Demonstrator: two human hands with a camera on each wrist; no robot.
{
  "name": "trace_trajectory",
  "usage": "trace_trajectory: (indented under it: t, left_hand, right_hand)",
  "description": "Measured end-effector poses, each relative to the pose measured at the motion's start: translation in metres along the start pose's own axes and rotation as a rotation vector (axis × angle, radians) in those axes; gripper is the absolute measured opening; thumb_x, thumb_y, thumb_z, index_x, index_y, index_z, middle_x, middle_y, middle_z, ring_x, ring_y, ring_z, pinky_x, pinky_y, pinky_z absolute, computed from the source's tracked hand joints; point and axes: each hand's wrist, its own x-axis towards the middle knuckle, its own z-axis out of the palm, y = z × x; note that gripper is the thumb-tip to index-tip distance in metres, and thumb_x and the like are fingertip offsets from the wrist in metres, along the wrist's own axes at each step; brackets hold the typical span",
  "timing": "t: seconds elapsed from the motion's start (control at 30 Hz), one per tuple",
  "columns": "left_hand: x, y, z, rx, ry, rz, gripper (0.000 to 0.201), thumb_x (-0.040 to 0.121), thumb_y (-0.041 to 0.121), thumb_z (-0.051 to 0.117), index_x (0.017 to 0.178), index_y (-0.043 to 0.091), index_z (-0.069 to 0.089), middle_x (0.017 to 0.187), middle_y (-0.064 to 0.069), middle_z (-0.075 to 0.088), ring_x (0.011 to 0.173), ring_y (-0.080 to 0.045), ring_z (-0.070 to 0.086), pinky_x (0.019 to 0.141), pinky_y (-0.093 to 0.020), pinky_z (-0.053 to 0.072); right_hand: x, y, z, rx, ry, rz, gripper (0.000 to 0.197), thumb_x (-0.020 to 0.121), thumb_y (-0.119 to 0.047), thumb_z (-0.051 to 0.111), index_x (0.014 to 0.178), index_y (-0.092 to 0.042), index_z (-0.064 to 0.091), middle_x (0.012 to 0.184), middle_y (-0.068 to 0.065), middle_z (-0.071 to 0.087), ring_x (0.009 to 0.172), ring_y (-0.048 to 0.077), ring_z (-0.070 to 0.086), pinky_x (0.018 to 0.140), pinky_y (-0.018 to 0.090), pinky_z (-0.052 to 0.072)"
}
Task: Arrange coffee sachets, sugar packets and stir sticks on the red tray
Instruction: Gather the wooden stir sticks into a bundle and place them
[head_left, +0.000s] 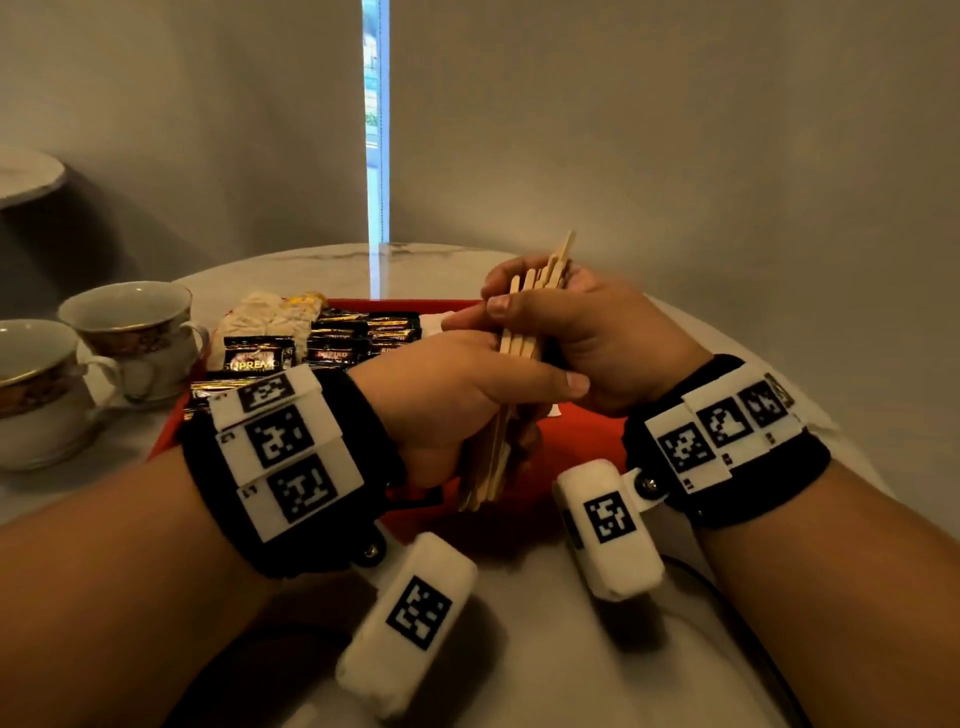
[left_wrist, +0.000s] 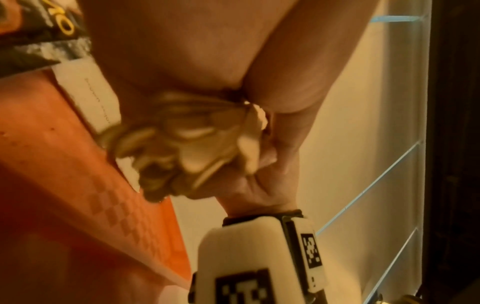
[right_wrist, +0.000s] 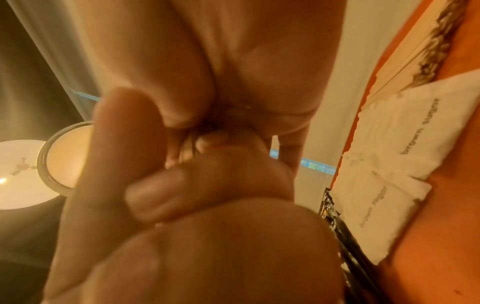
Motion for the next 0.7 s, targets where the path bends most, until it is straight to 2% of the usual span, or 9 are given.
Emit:
trace_trajectory:
  t: [0.1, 0.13, 0.2, 0.23, 0.37, 0.47, 0.53, 0.6, 0.7]
  left_hand:
    - [-0.001, 0.001, 0.004, -0.073, 0.039, 0.004, 0.002, 0.091, 0.016, 0.065, 0.090, 0.014, 0.065, 0.073, -0.004, 0.062, 0.060, -0.016, 0.060, 0.057, -0.033, 0.053]
    - [-0.001, 0.001, 0.006, -0.088, 0.065, 0.011, 0.004, 0.094, 0.015, 0.062, 0.093, 0.012, 0.064, 0.074, -0.004, 0.063, 0.058, -0.017, 0.061, 0.057, -0.033, 0.054]
    - [0.000, -0.001, 0.008, -0.094, 0.098, 0.030, 0.005, 0.097, 0.014, 0.057, 0.094, 0.012, 0.061, 0.074, -0.004, 0.060, 0.054, -0.016, 0.057, 0.052, -0.031, 0.052]
    - [0.001, -0.001, 0.009, -0.095, 0.103, 0.029, 0.006, 0.099, 0.014, 0.055, 0.093, 0.013, 0.058, 0.073, -0.004, 0.057, 0.051, -0.015, 0.054, 0.049, -0.029, 0.049]
    - [0.002, -0.001, 0.009, -0.114, 0.099, -0.036, 0.006, 0.100, 0.016, 0.052, 0.095, 0.020, 0.052, 0.069, -0.001, 0.049, 0.047, -0.012, 0.044, 0.047, -0.027, 0.042]
    - [0.003, -0.002, 0.008, -0.112, 0.079, -0.060, 0.003, 0.100, 0.018, 0.053, 0.101, 0.021, 0.052, 0.065, 0.001, 0.048, 0.049, -0.011, 0.042, 0.047, -0.028, 0.041]
    - [0.003, -0.003, 0.008, -0.096, 0.073, -0.072, 0.003, 0.100, 0.019, 0.053, 0.101, 0.021, 0.052, 0.066, 0.001, 0.048, 0.049, -0.011, 0.042, 0.048, -0.028, 0.042]
    - [0.003, -0.004, 0.008, -0.077, 0.070, -0.070, 0.004, 0.099, 0.019, 0.054, 0.099, 0.019, 0.051, 0.068, 0.000, 0.049, 0.048, -0.012, 0.045, 0.048, -0.029, 0.043]
    - [0.004, -0.007, 0.010, -0.058, 0.092, -0.037, 0.004, 0.097, 0.017, 0.056, 0.095, 0.016, 0.053, 0.071, -0.003, 0.050, 0.050, -0.016, 0.049, 0.049, -0.030, 0.046]
  right_hand:
    - [0.000, -0.001, -0.001, -0.039, 0.042, -0.011, 0.018, 0.084, 0.001, 0.062, 0.100, -0.006, 0.057, 0.105, 0.027, 0.070, 0.105, 0.043, 0.066, 0.079, 0.044, 0.058]
    - [-0.001, -0.001, 0.000, -0.078, 0.059, -0.011, 0.018, 0.085, 0.000, 0.063, 0.100, -0.006, 0.056, 0.106, 0.026, 0.071, 0.105, 0.046, 0.065, 0.075, 0.046, 0.057]
    - [-0.002, -0.001, 0.001, -0.152, 0.090, -0.014, 0.021, 0.085, -0.005, 0.066, 0.104, -0.006, 0.057, 0.105, 0.023, 0.073, 0.109, 0.049, 0.065, 0.084, 0.063, 0.051]
    - [-0.003, -0.001, 0.001, -0.180, 0.115, -0.015, 0.024, 0.086, -0.007, 0.069, 0.107, -0.006, 0.058, 0.107, 0.022, 0.073, 0.109, 0.047, 0.066, 0.091, 0.066, 0.048]
    - [-0.004, -0.007, -0.001, -0.236, 0.263, -0.036, 0.039, 0.093, -0.040, 0.064, 0.119, -0.013, 0.057, 0.116, 0.014, 0.071, 0.112, 0.038, 0.067, 0.098, 0.052, 0.054]
    - [0.000, -0.012, -0.005, -0.208, 0.379, -0.068, 0.042, 0.100, -0.050, 0.046, 0.123, -0.016, 0.055, 0.124, 0.012, 0.066, 0.112, 0.034, 0.067, 0.099, 0.051, 0.053]
    - [0.001, -0.013, -0.006, -0.183, 0.418, -0.096, 0.046, 0.101, -0.054, 0.040, 0.126, -0.018, 0.056, 0.127, 0.009, 0.064, 0.111, 0.029, 0.068, 0.100, 0.053, 0.053]
    - [-0.001, -0.011, -0.006, -0.277, 0.355, -0.107, 0.044, 0.102, -0.051, 0.040, 0.125, -0.019, 0.059, 0.124, 0.007, 0.067, 0.110, 0.025, 0.069, 0.098, 0.049, 0.055]
    - [-0.006, -0.007, -0.003, -0.470, 0.174, -0.081, 0.036, 0.107, -0.030, 0.041, 0.122, -0.009, 0.066, 0.114, 0.011, 0.073, 0.109, 0.020, 0.069, 0.096, 0.036, 0.056]
